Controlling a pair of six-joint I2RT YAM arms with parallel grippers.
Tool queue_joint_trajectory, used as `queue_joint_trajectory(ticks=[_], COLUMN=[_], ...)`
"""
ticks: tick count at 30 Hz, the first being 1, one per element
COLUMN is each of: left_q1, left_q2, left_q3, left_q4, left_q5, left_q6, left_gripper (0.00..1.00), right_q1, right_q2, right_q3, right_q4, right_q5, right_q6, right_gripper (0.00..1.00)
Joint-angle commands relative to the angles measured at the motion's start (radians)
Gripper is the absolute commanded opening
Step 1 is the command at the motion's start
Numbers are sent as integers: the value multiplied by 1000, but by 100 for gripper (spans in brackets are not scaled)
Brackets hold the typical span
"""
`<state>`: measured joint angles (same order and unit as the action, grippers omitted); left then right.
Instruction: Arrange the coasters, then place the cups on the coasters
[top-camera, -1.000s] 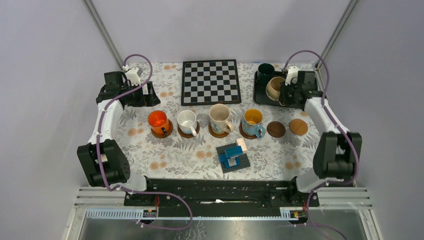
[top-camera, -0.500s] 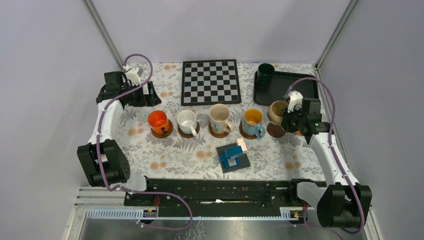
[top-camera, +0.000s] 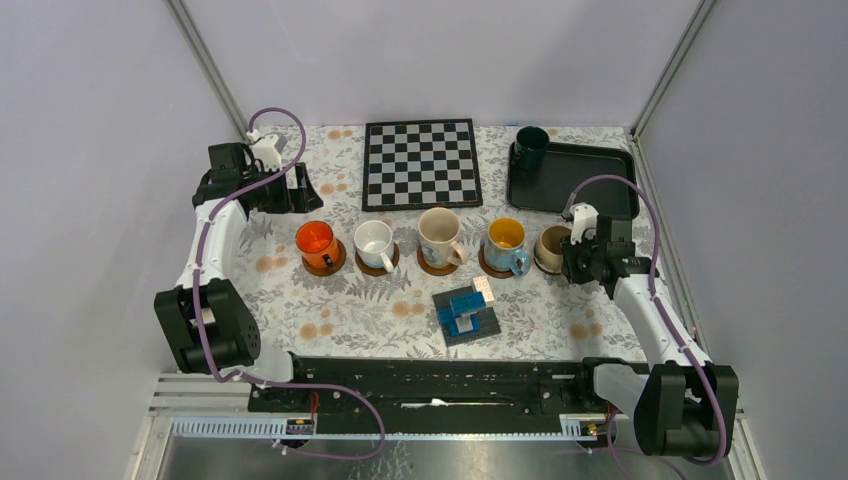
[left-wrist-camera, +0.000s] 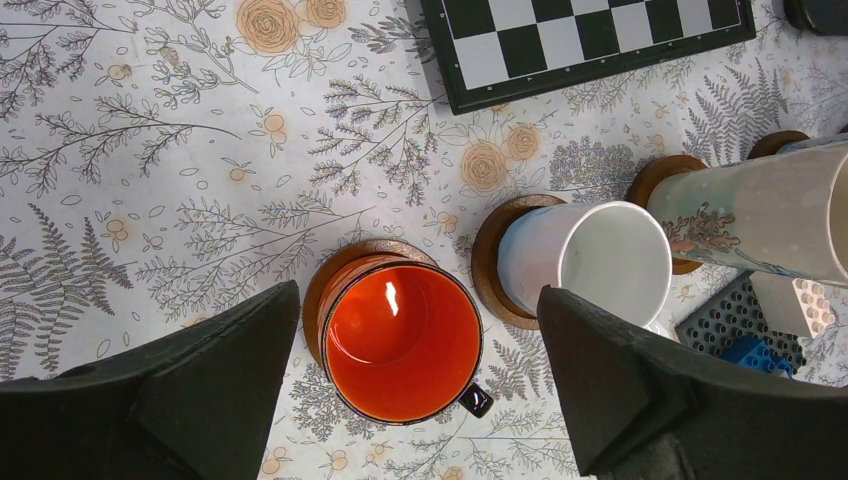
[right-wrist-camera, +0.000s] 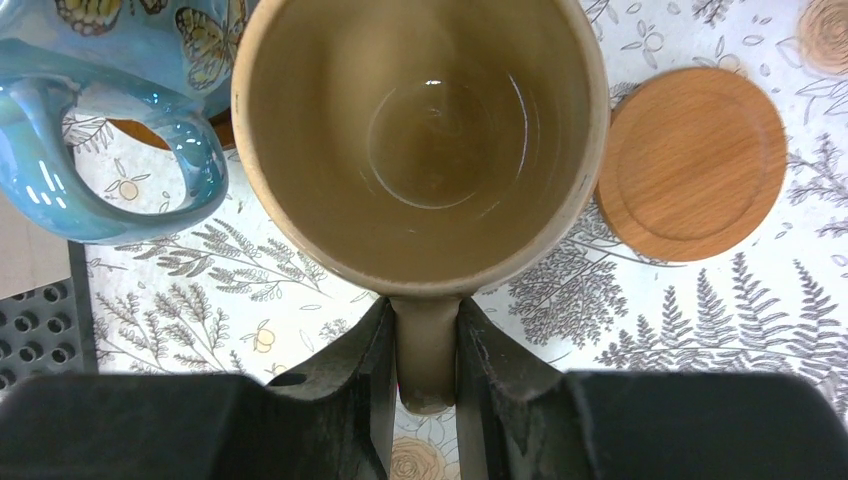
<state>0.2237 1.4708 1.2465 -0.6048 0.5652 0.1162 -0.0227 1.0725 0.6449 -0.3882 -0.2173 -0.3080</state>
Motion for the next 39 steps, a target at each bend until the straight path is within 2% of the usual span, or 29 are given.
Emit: queue_joint_trajectory(ticks=[1,20,27,39], left_q1=[-3,-3,-3,-3], left_q2=[-12,0,6,15], left_q3=[25,38,45,51], left_q4=[14,14,14,8], left_q5=[22,21,17,15], left_q6=[20,15,14,16], left_gripper=[99,99,99,99], right_q1=[-4,-3,-4,-4], right_q2=[-13,77,98,68], right_q3=[22,27,31,20], right_q4=[151,173,147,82], right_q5=[15,41,32,16], right_q6=[-47,-31,-44,-67], right_gripper=[0,0,13,25])
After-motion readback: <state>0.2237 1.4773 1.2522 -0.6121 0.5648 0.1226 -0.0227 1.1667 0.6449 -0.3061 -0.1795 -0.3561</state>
